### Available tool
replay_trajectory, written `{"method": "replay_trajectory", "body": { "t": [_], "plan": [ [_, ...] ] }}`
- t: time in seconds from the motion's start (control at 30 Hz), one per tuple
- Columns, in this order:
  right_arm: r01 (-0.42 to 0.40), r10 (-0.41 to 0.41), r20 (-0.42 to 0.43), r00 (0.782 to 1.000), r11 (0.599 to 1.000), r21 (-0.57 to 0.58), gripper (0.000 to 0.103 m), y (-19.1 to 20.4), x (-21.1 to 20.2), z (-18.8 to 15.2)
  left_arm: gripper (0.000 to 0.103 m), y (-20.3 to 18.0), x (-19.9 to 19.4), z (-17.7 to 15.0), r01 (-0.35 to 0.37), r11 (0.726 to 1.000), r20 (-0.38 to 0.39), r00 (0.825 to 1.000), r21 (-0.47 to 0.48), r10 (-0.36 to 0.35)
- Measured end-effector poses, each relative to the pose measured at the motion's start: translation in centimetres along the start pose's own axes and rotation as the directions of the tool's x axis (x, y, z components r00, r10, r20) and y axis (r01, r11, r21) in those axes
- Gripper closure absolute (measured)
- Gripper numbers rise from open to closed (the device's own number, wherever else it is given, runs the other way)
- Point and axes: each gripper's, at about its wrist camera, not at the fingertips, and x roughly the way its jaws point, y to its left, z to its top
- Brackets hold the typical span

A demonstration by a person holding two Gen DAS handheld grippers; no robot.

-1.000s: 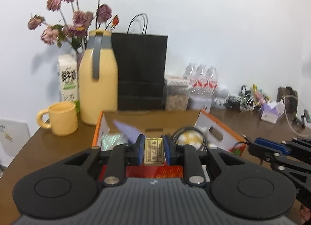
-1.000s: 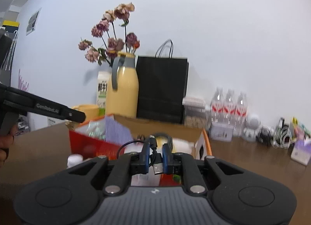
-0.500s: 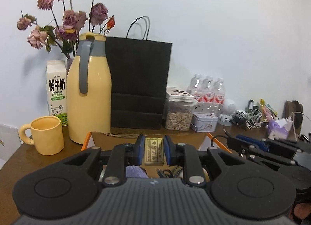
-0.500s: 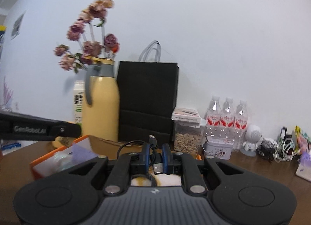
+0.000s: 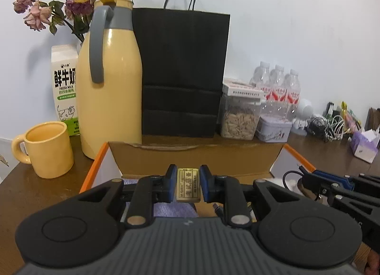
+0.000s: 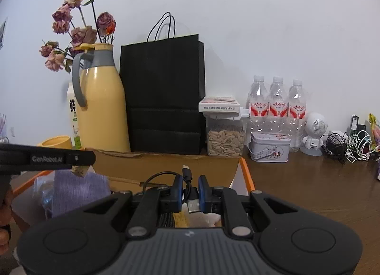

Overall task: Organize objects
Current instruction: 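Carry the cable and wooden block into the box and open both grippers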

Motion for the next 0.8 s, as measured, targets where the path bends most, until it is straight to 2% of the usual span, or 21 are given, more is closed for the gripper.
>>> {"method": "replay_trajectory", "body": {
  "t": [0.13, 0.2, 0.23, 0.27, 0.37, 0.4, 0.47, 0.53, 0.6, 0.8],
  "plan": [
    [0.0, 0.0, -0.007, 1.0, 1.0, 0.002, 0.09, 0.0, -0.1, -0.2, 0.081, -0.2, -0.2, -0.2, 0.002, 1.0, 0.005, 1.0, 0.008, -0.002],
    [-0.006, 0.006, -0.004, 1.0, 1.0, 0.01, 0.089, 0.0, -0.3, -0.2, 0.075, -0.2, -0.6, -0.2, 0.001, 1.0, 0.023, 1.0, 0.008, -0.001],
    [-0.01, 0.01, 0.0, 1.0, 1.0, 0.018, 0.089, -0.1, -0.4, -0.2, 0.059, -0.2, -0.8, -0.2, 0.001, 1.0, 0.031, 1.0, 0.007, -0.001],
    [-0.011, 0.011, 0.004, 1.0, 1.0, 0.025, 0.089, -0.2, -0.5, -0.2, 0.038, -0.2, -1.0, -0.1, -0.005, 1.0, 0.04, 0.999, 0.004, 0.005],
    [-0.014, 0.013, 0.008, 1.0, 0.999, 0.041, 0.07, -0.5, -0.7, -0.1, 0.005, -0.4, -1.3, -0.2, -0.033, 0.999, 0.07, 0.997, 0.007, 0.033],
    [-0.016, 0.015, 0.011, 1.0, 0.999, 0.046, 0.061, -0.5, -0.7, -0.1, 0.0, -0.4, -1.4, -0.2, -0.038, 0.999, 0.076, 0.996, 0.005, 0.038],
    [-0.025, 0.023, 0.02, 1.0, 0.998, 0.058, 0.042, -0.7, -0.9, -0.1, 0.0, -0.5, -1.4, -0.2, -0.045, 0.999, 0.08, 0.996, -0.001, 0.045],
    [-0.033, 0.031, 0.029, 0.999, 0.997, 0.064, 0.01, -0.7, -1.1, -0.1, 0.0, -0.4, -1.4, -0.2, -0.046, 0.999, 0.079, 0.996, -0.009, 0.047],
    [-0.043, 0.04, 0.039, 0.998, 0.997, 0.062, 0.003, -0.7, -1.4, -0.1, 0.0, -0.3, -1.3, -0.2, -0.051, 0.999, 0.079, 0.995, -0.019, 0.053],
    [-0.032, 0.028, 0.059, 0.998, 0.998, 0.06, 0.0, -0.7, -2.1, 0.0, 0.0, -0.3, -1.4, -0.3, -0.051, 0.998, 0.088, 0.995, -0.034, 0.054]
  ]
}}
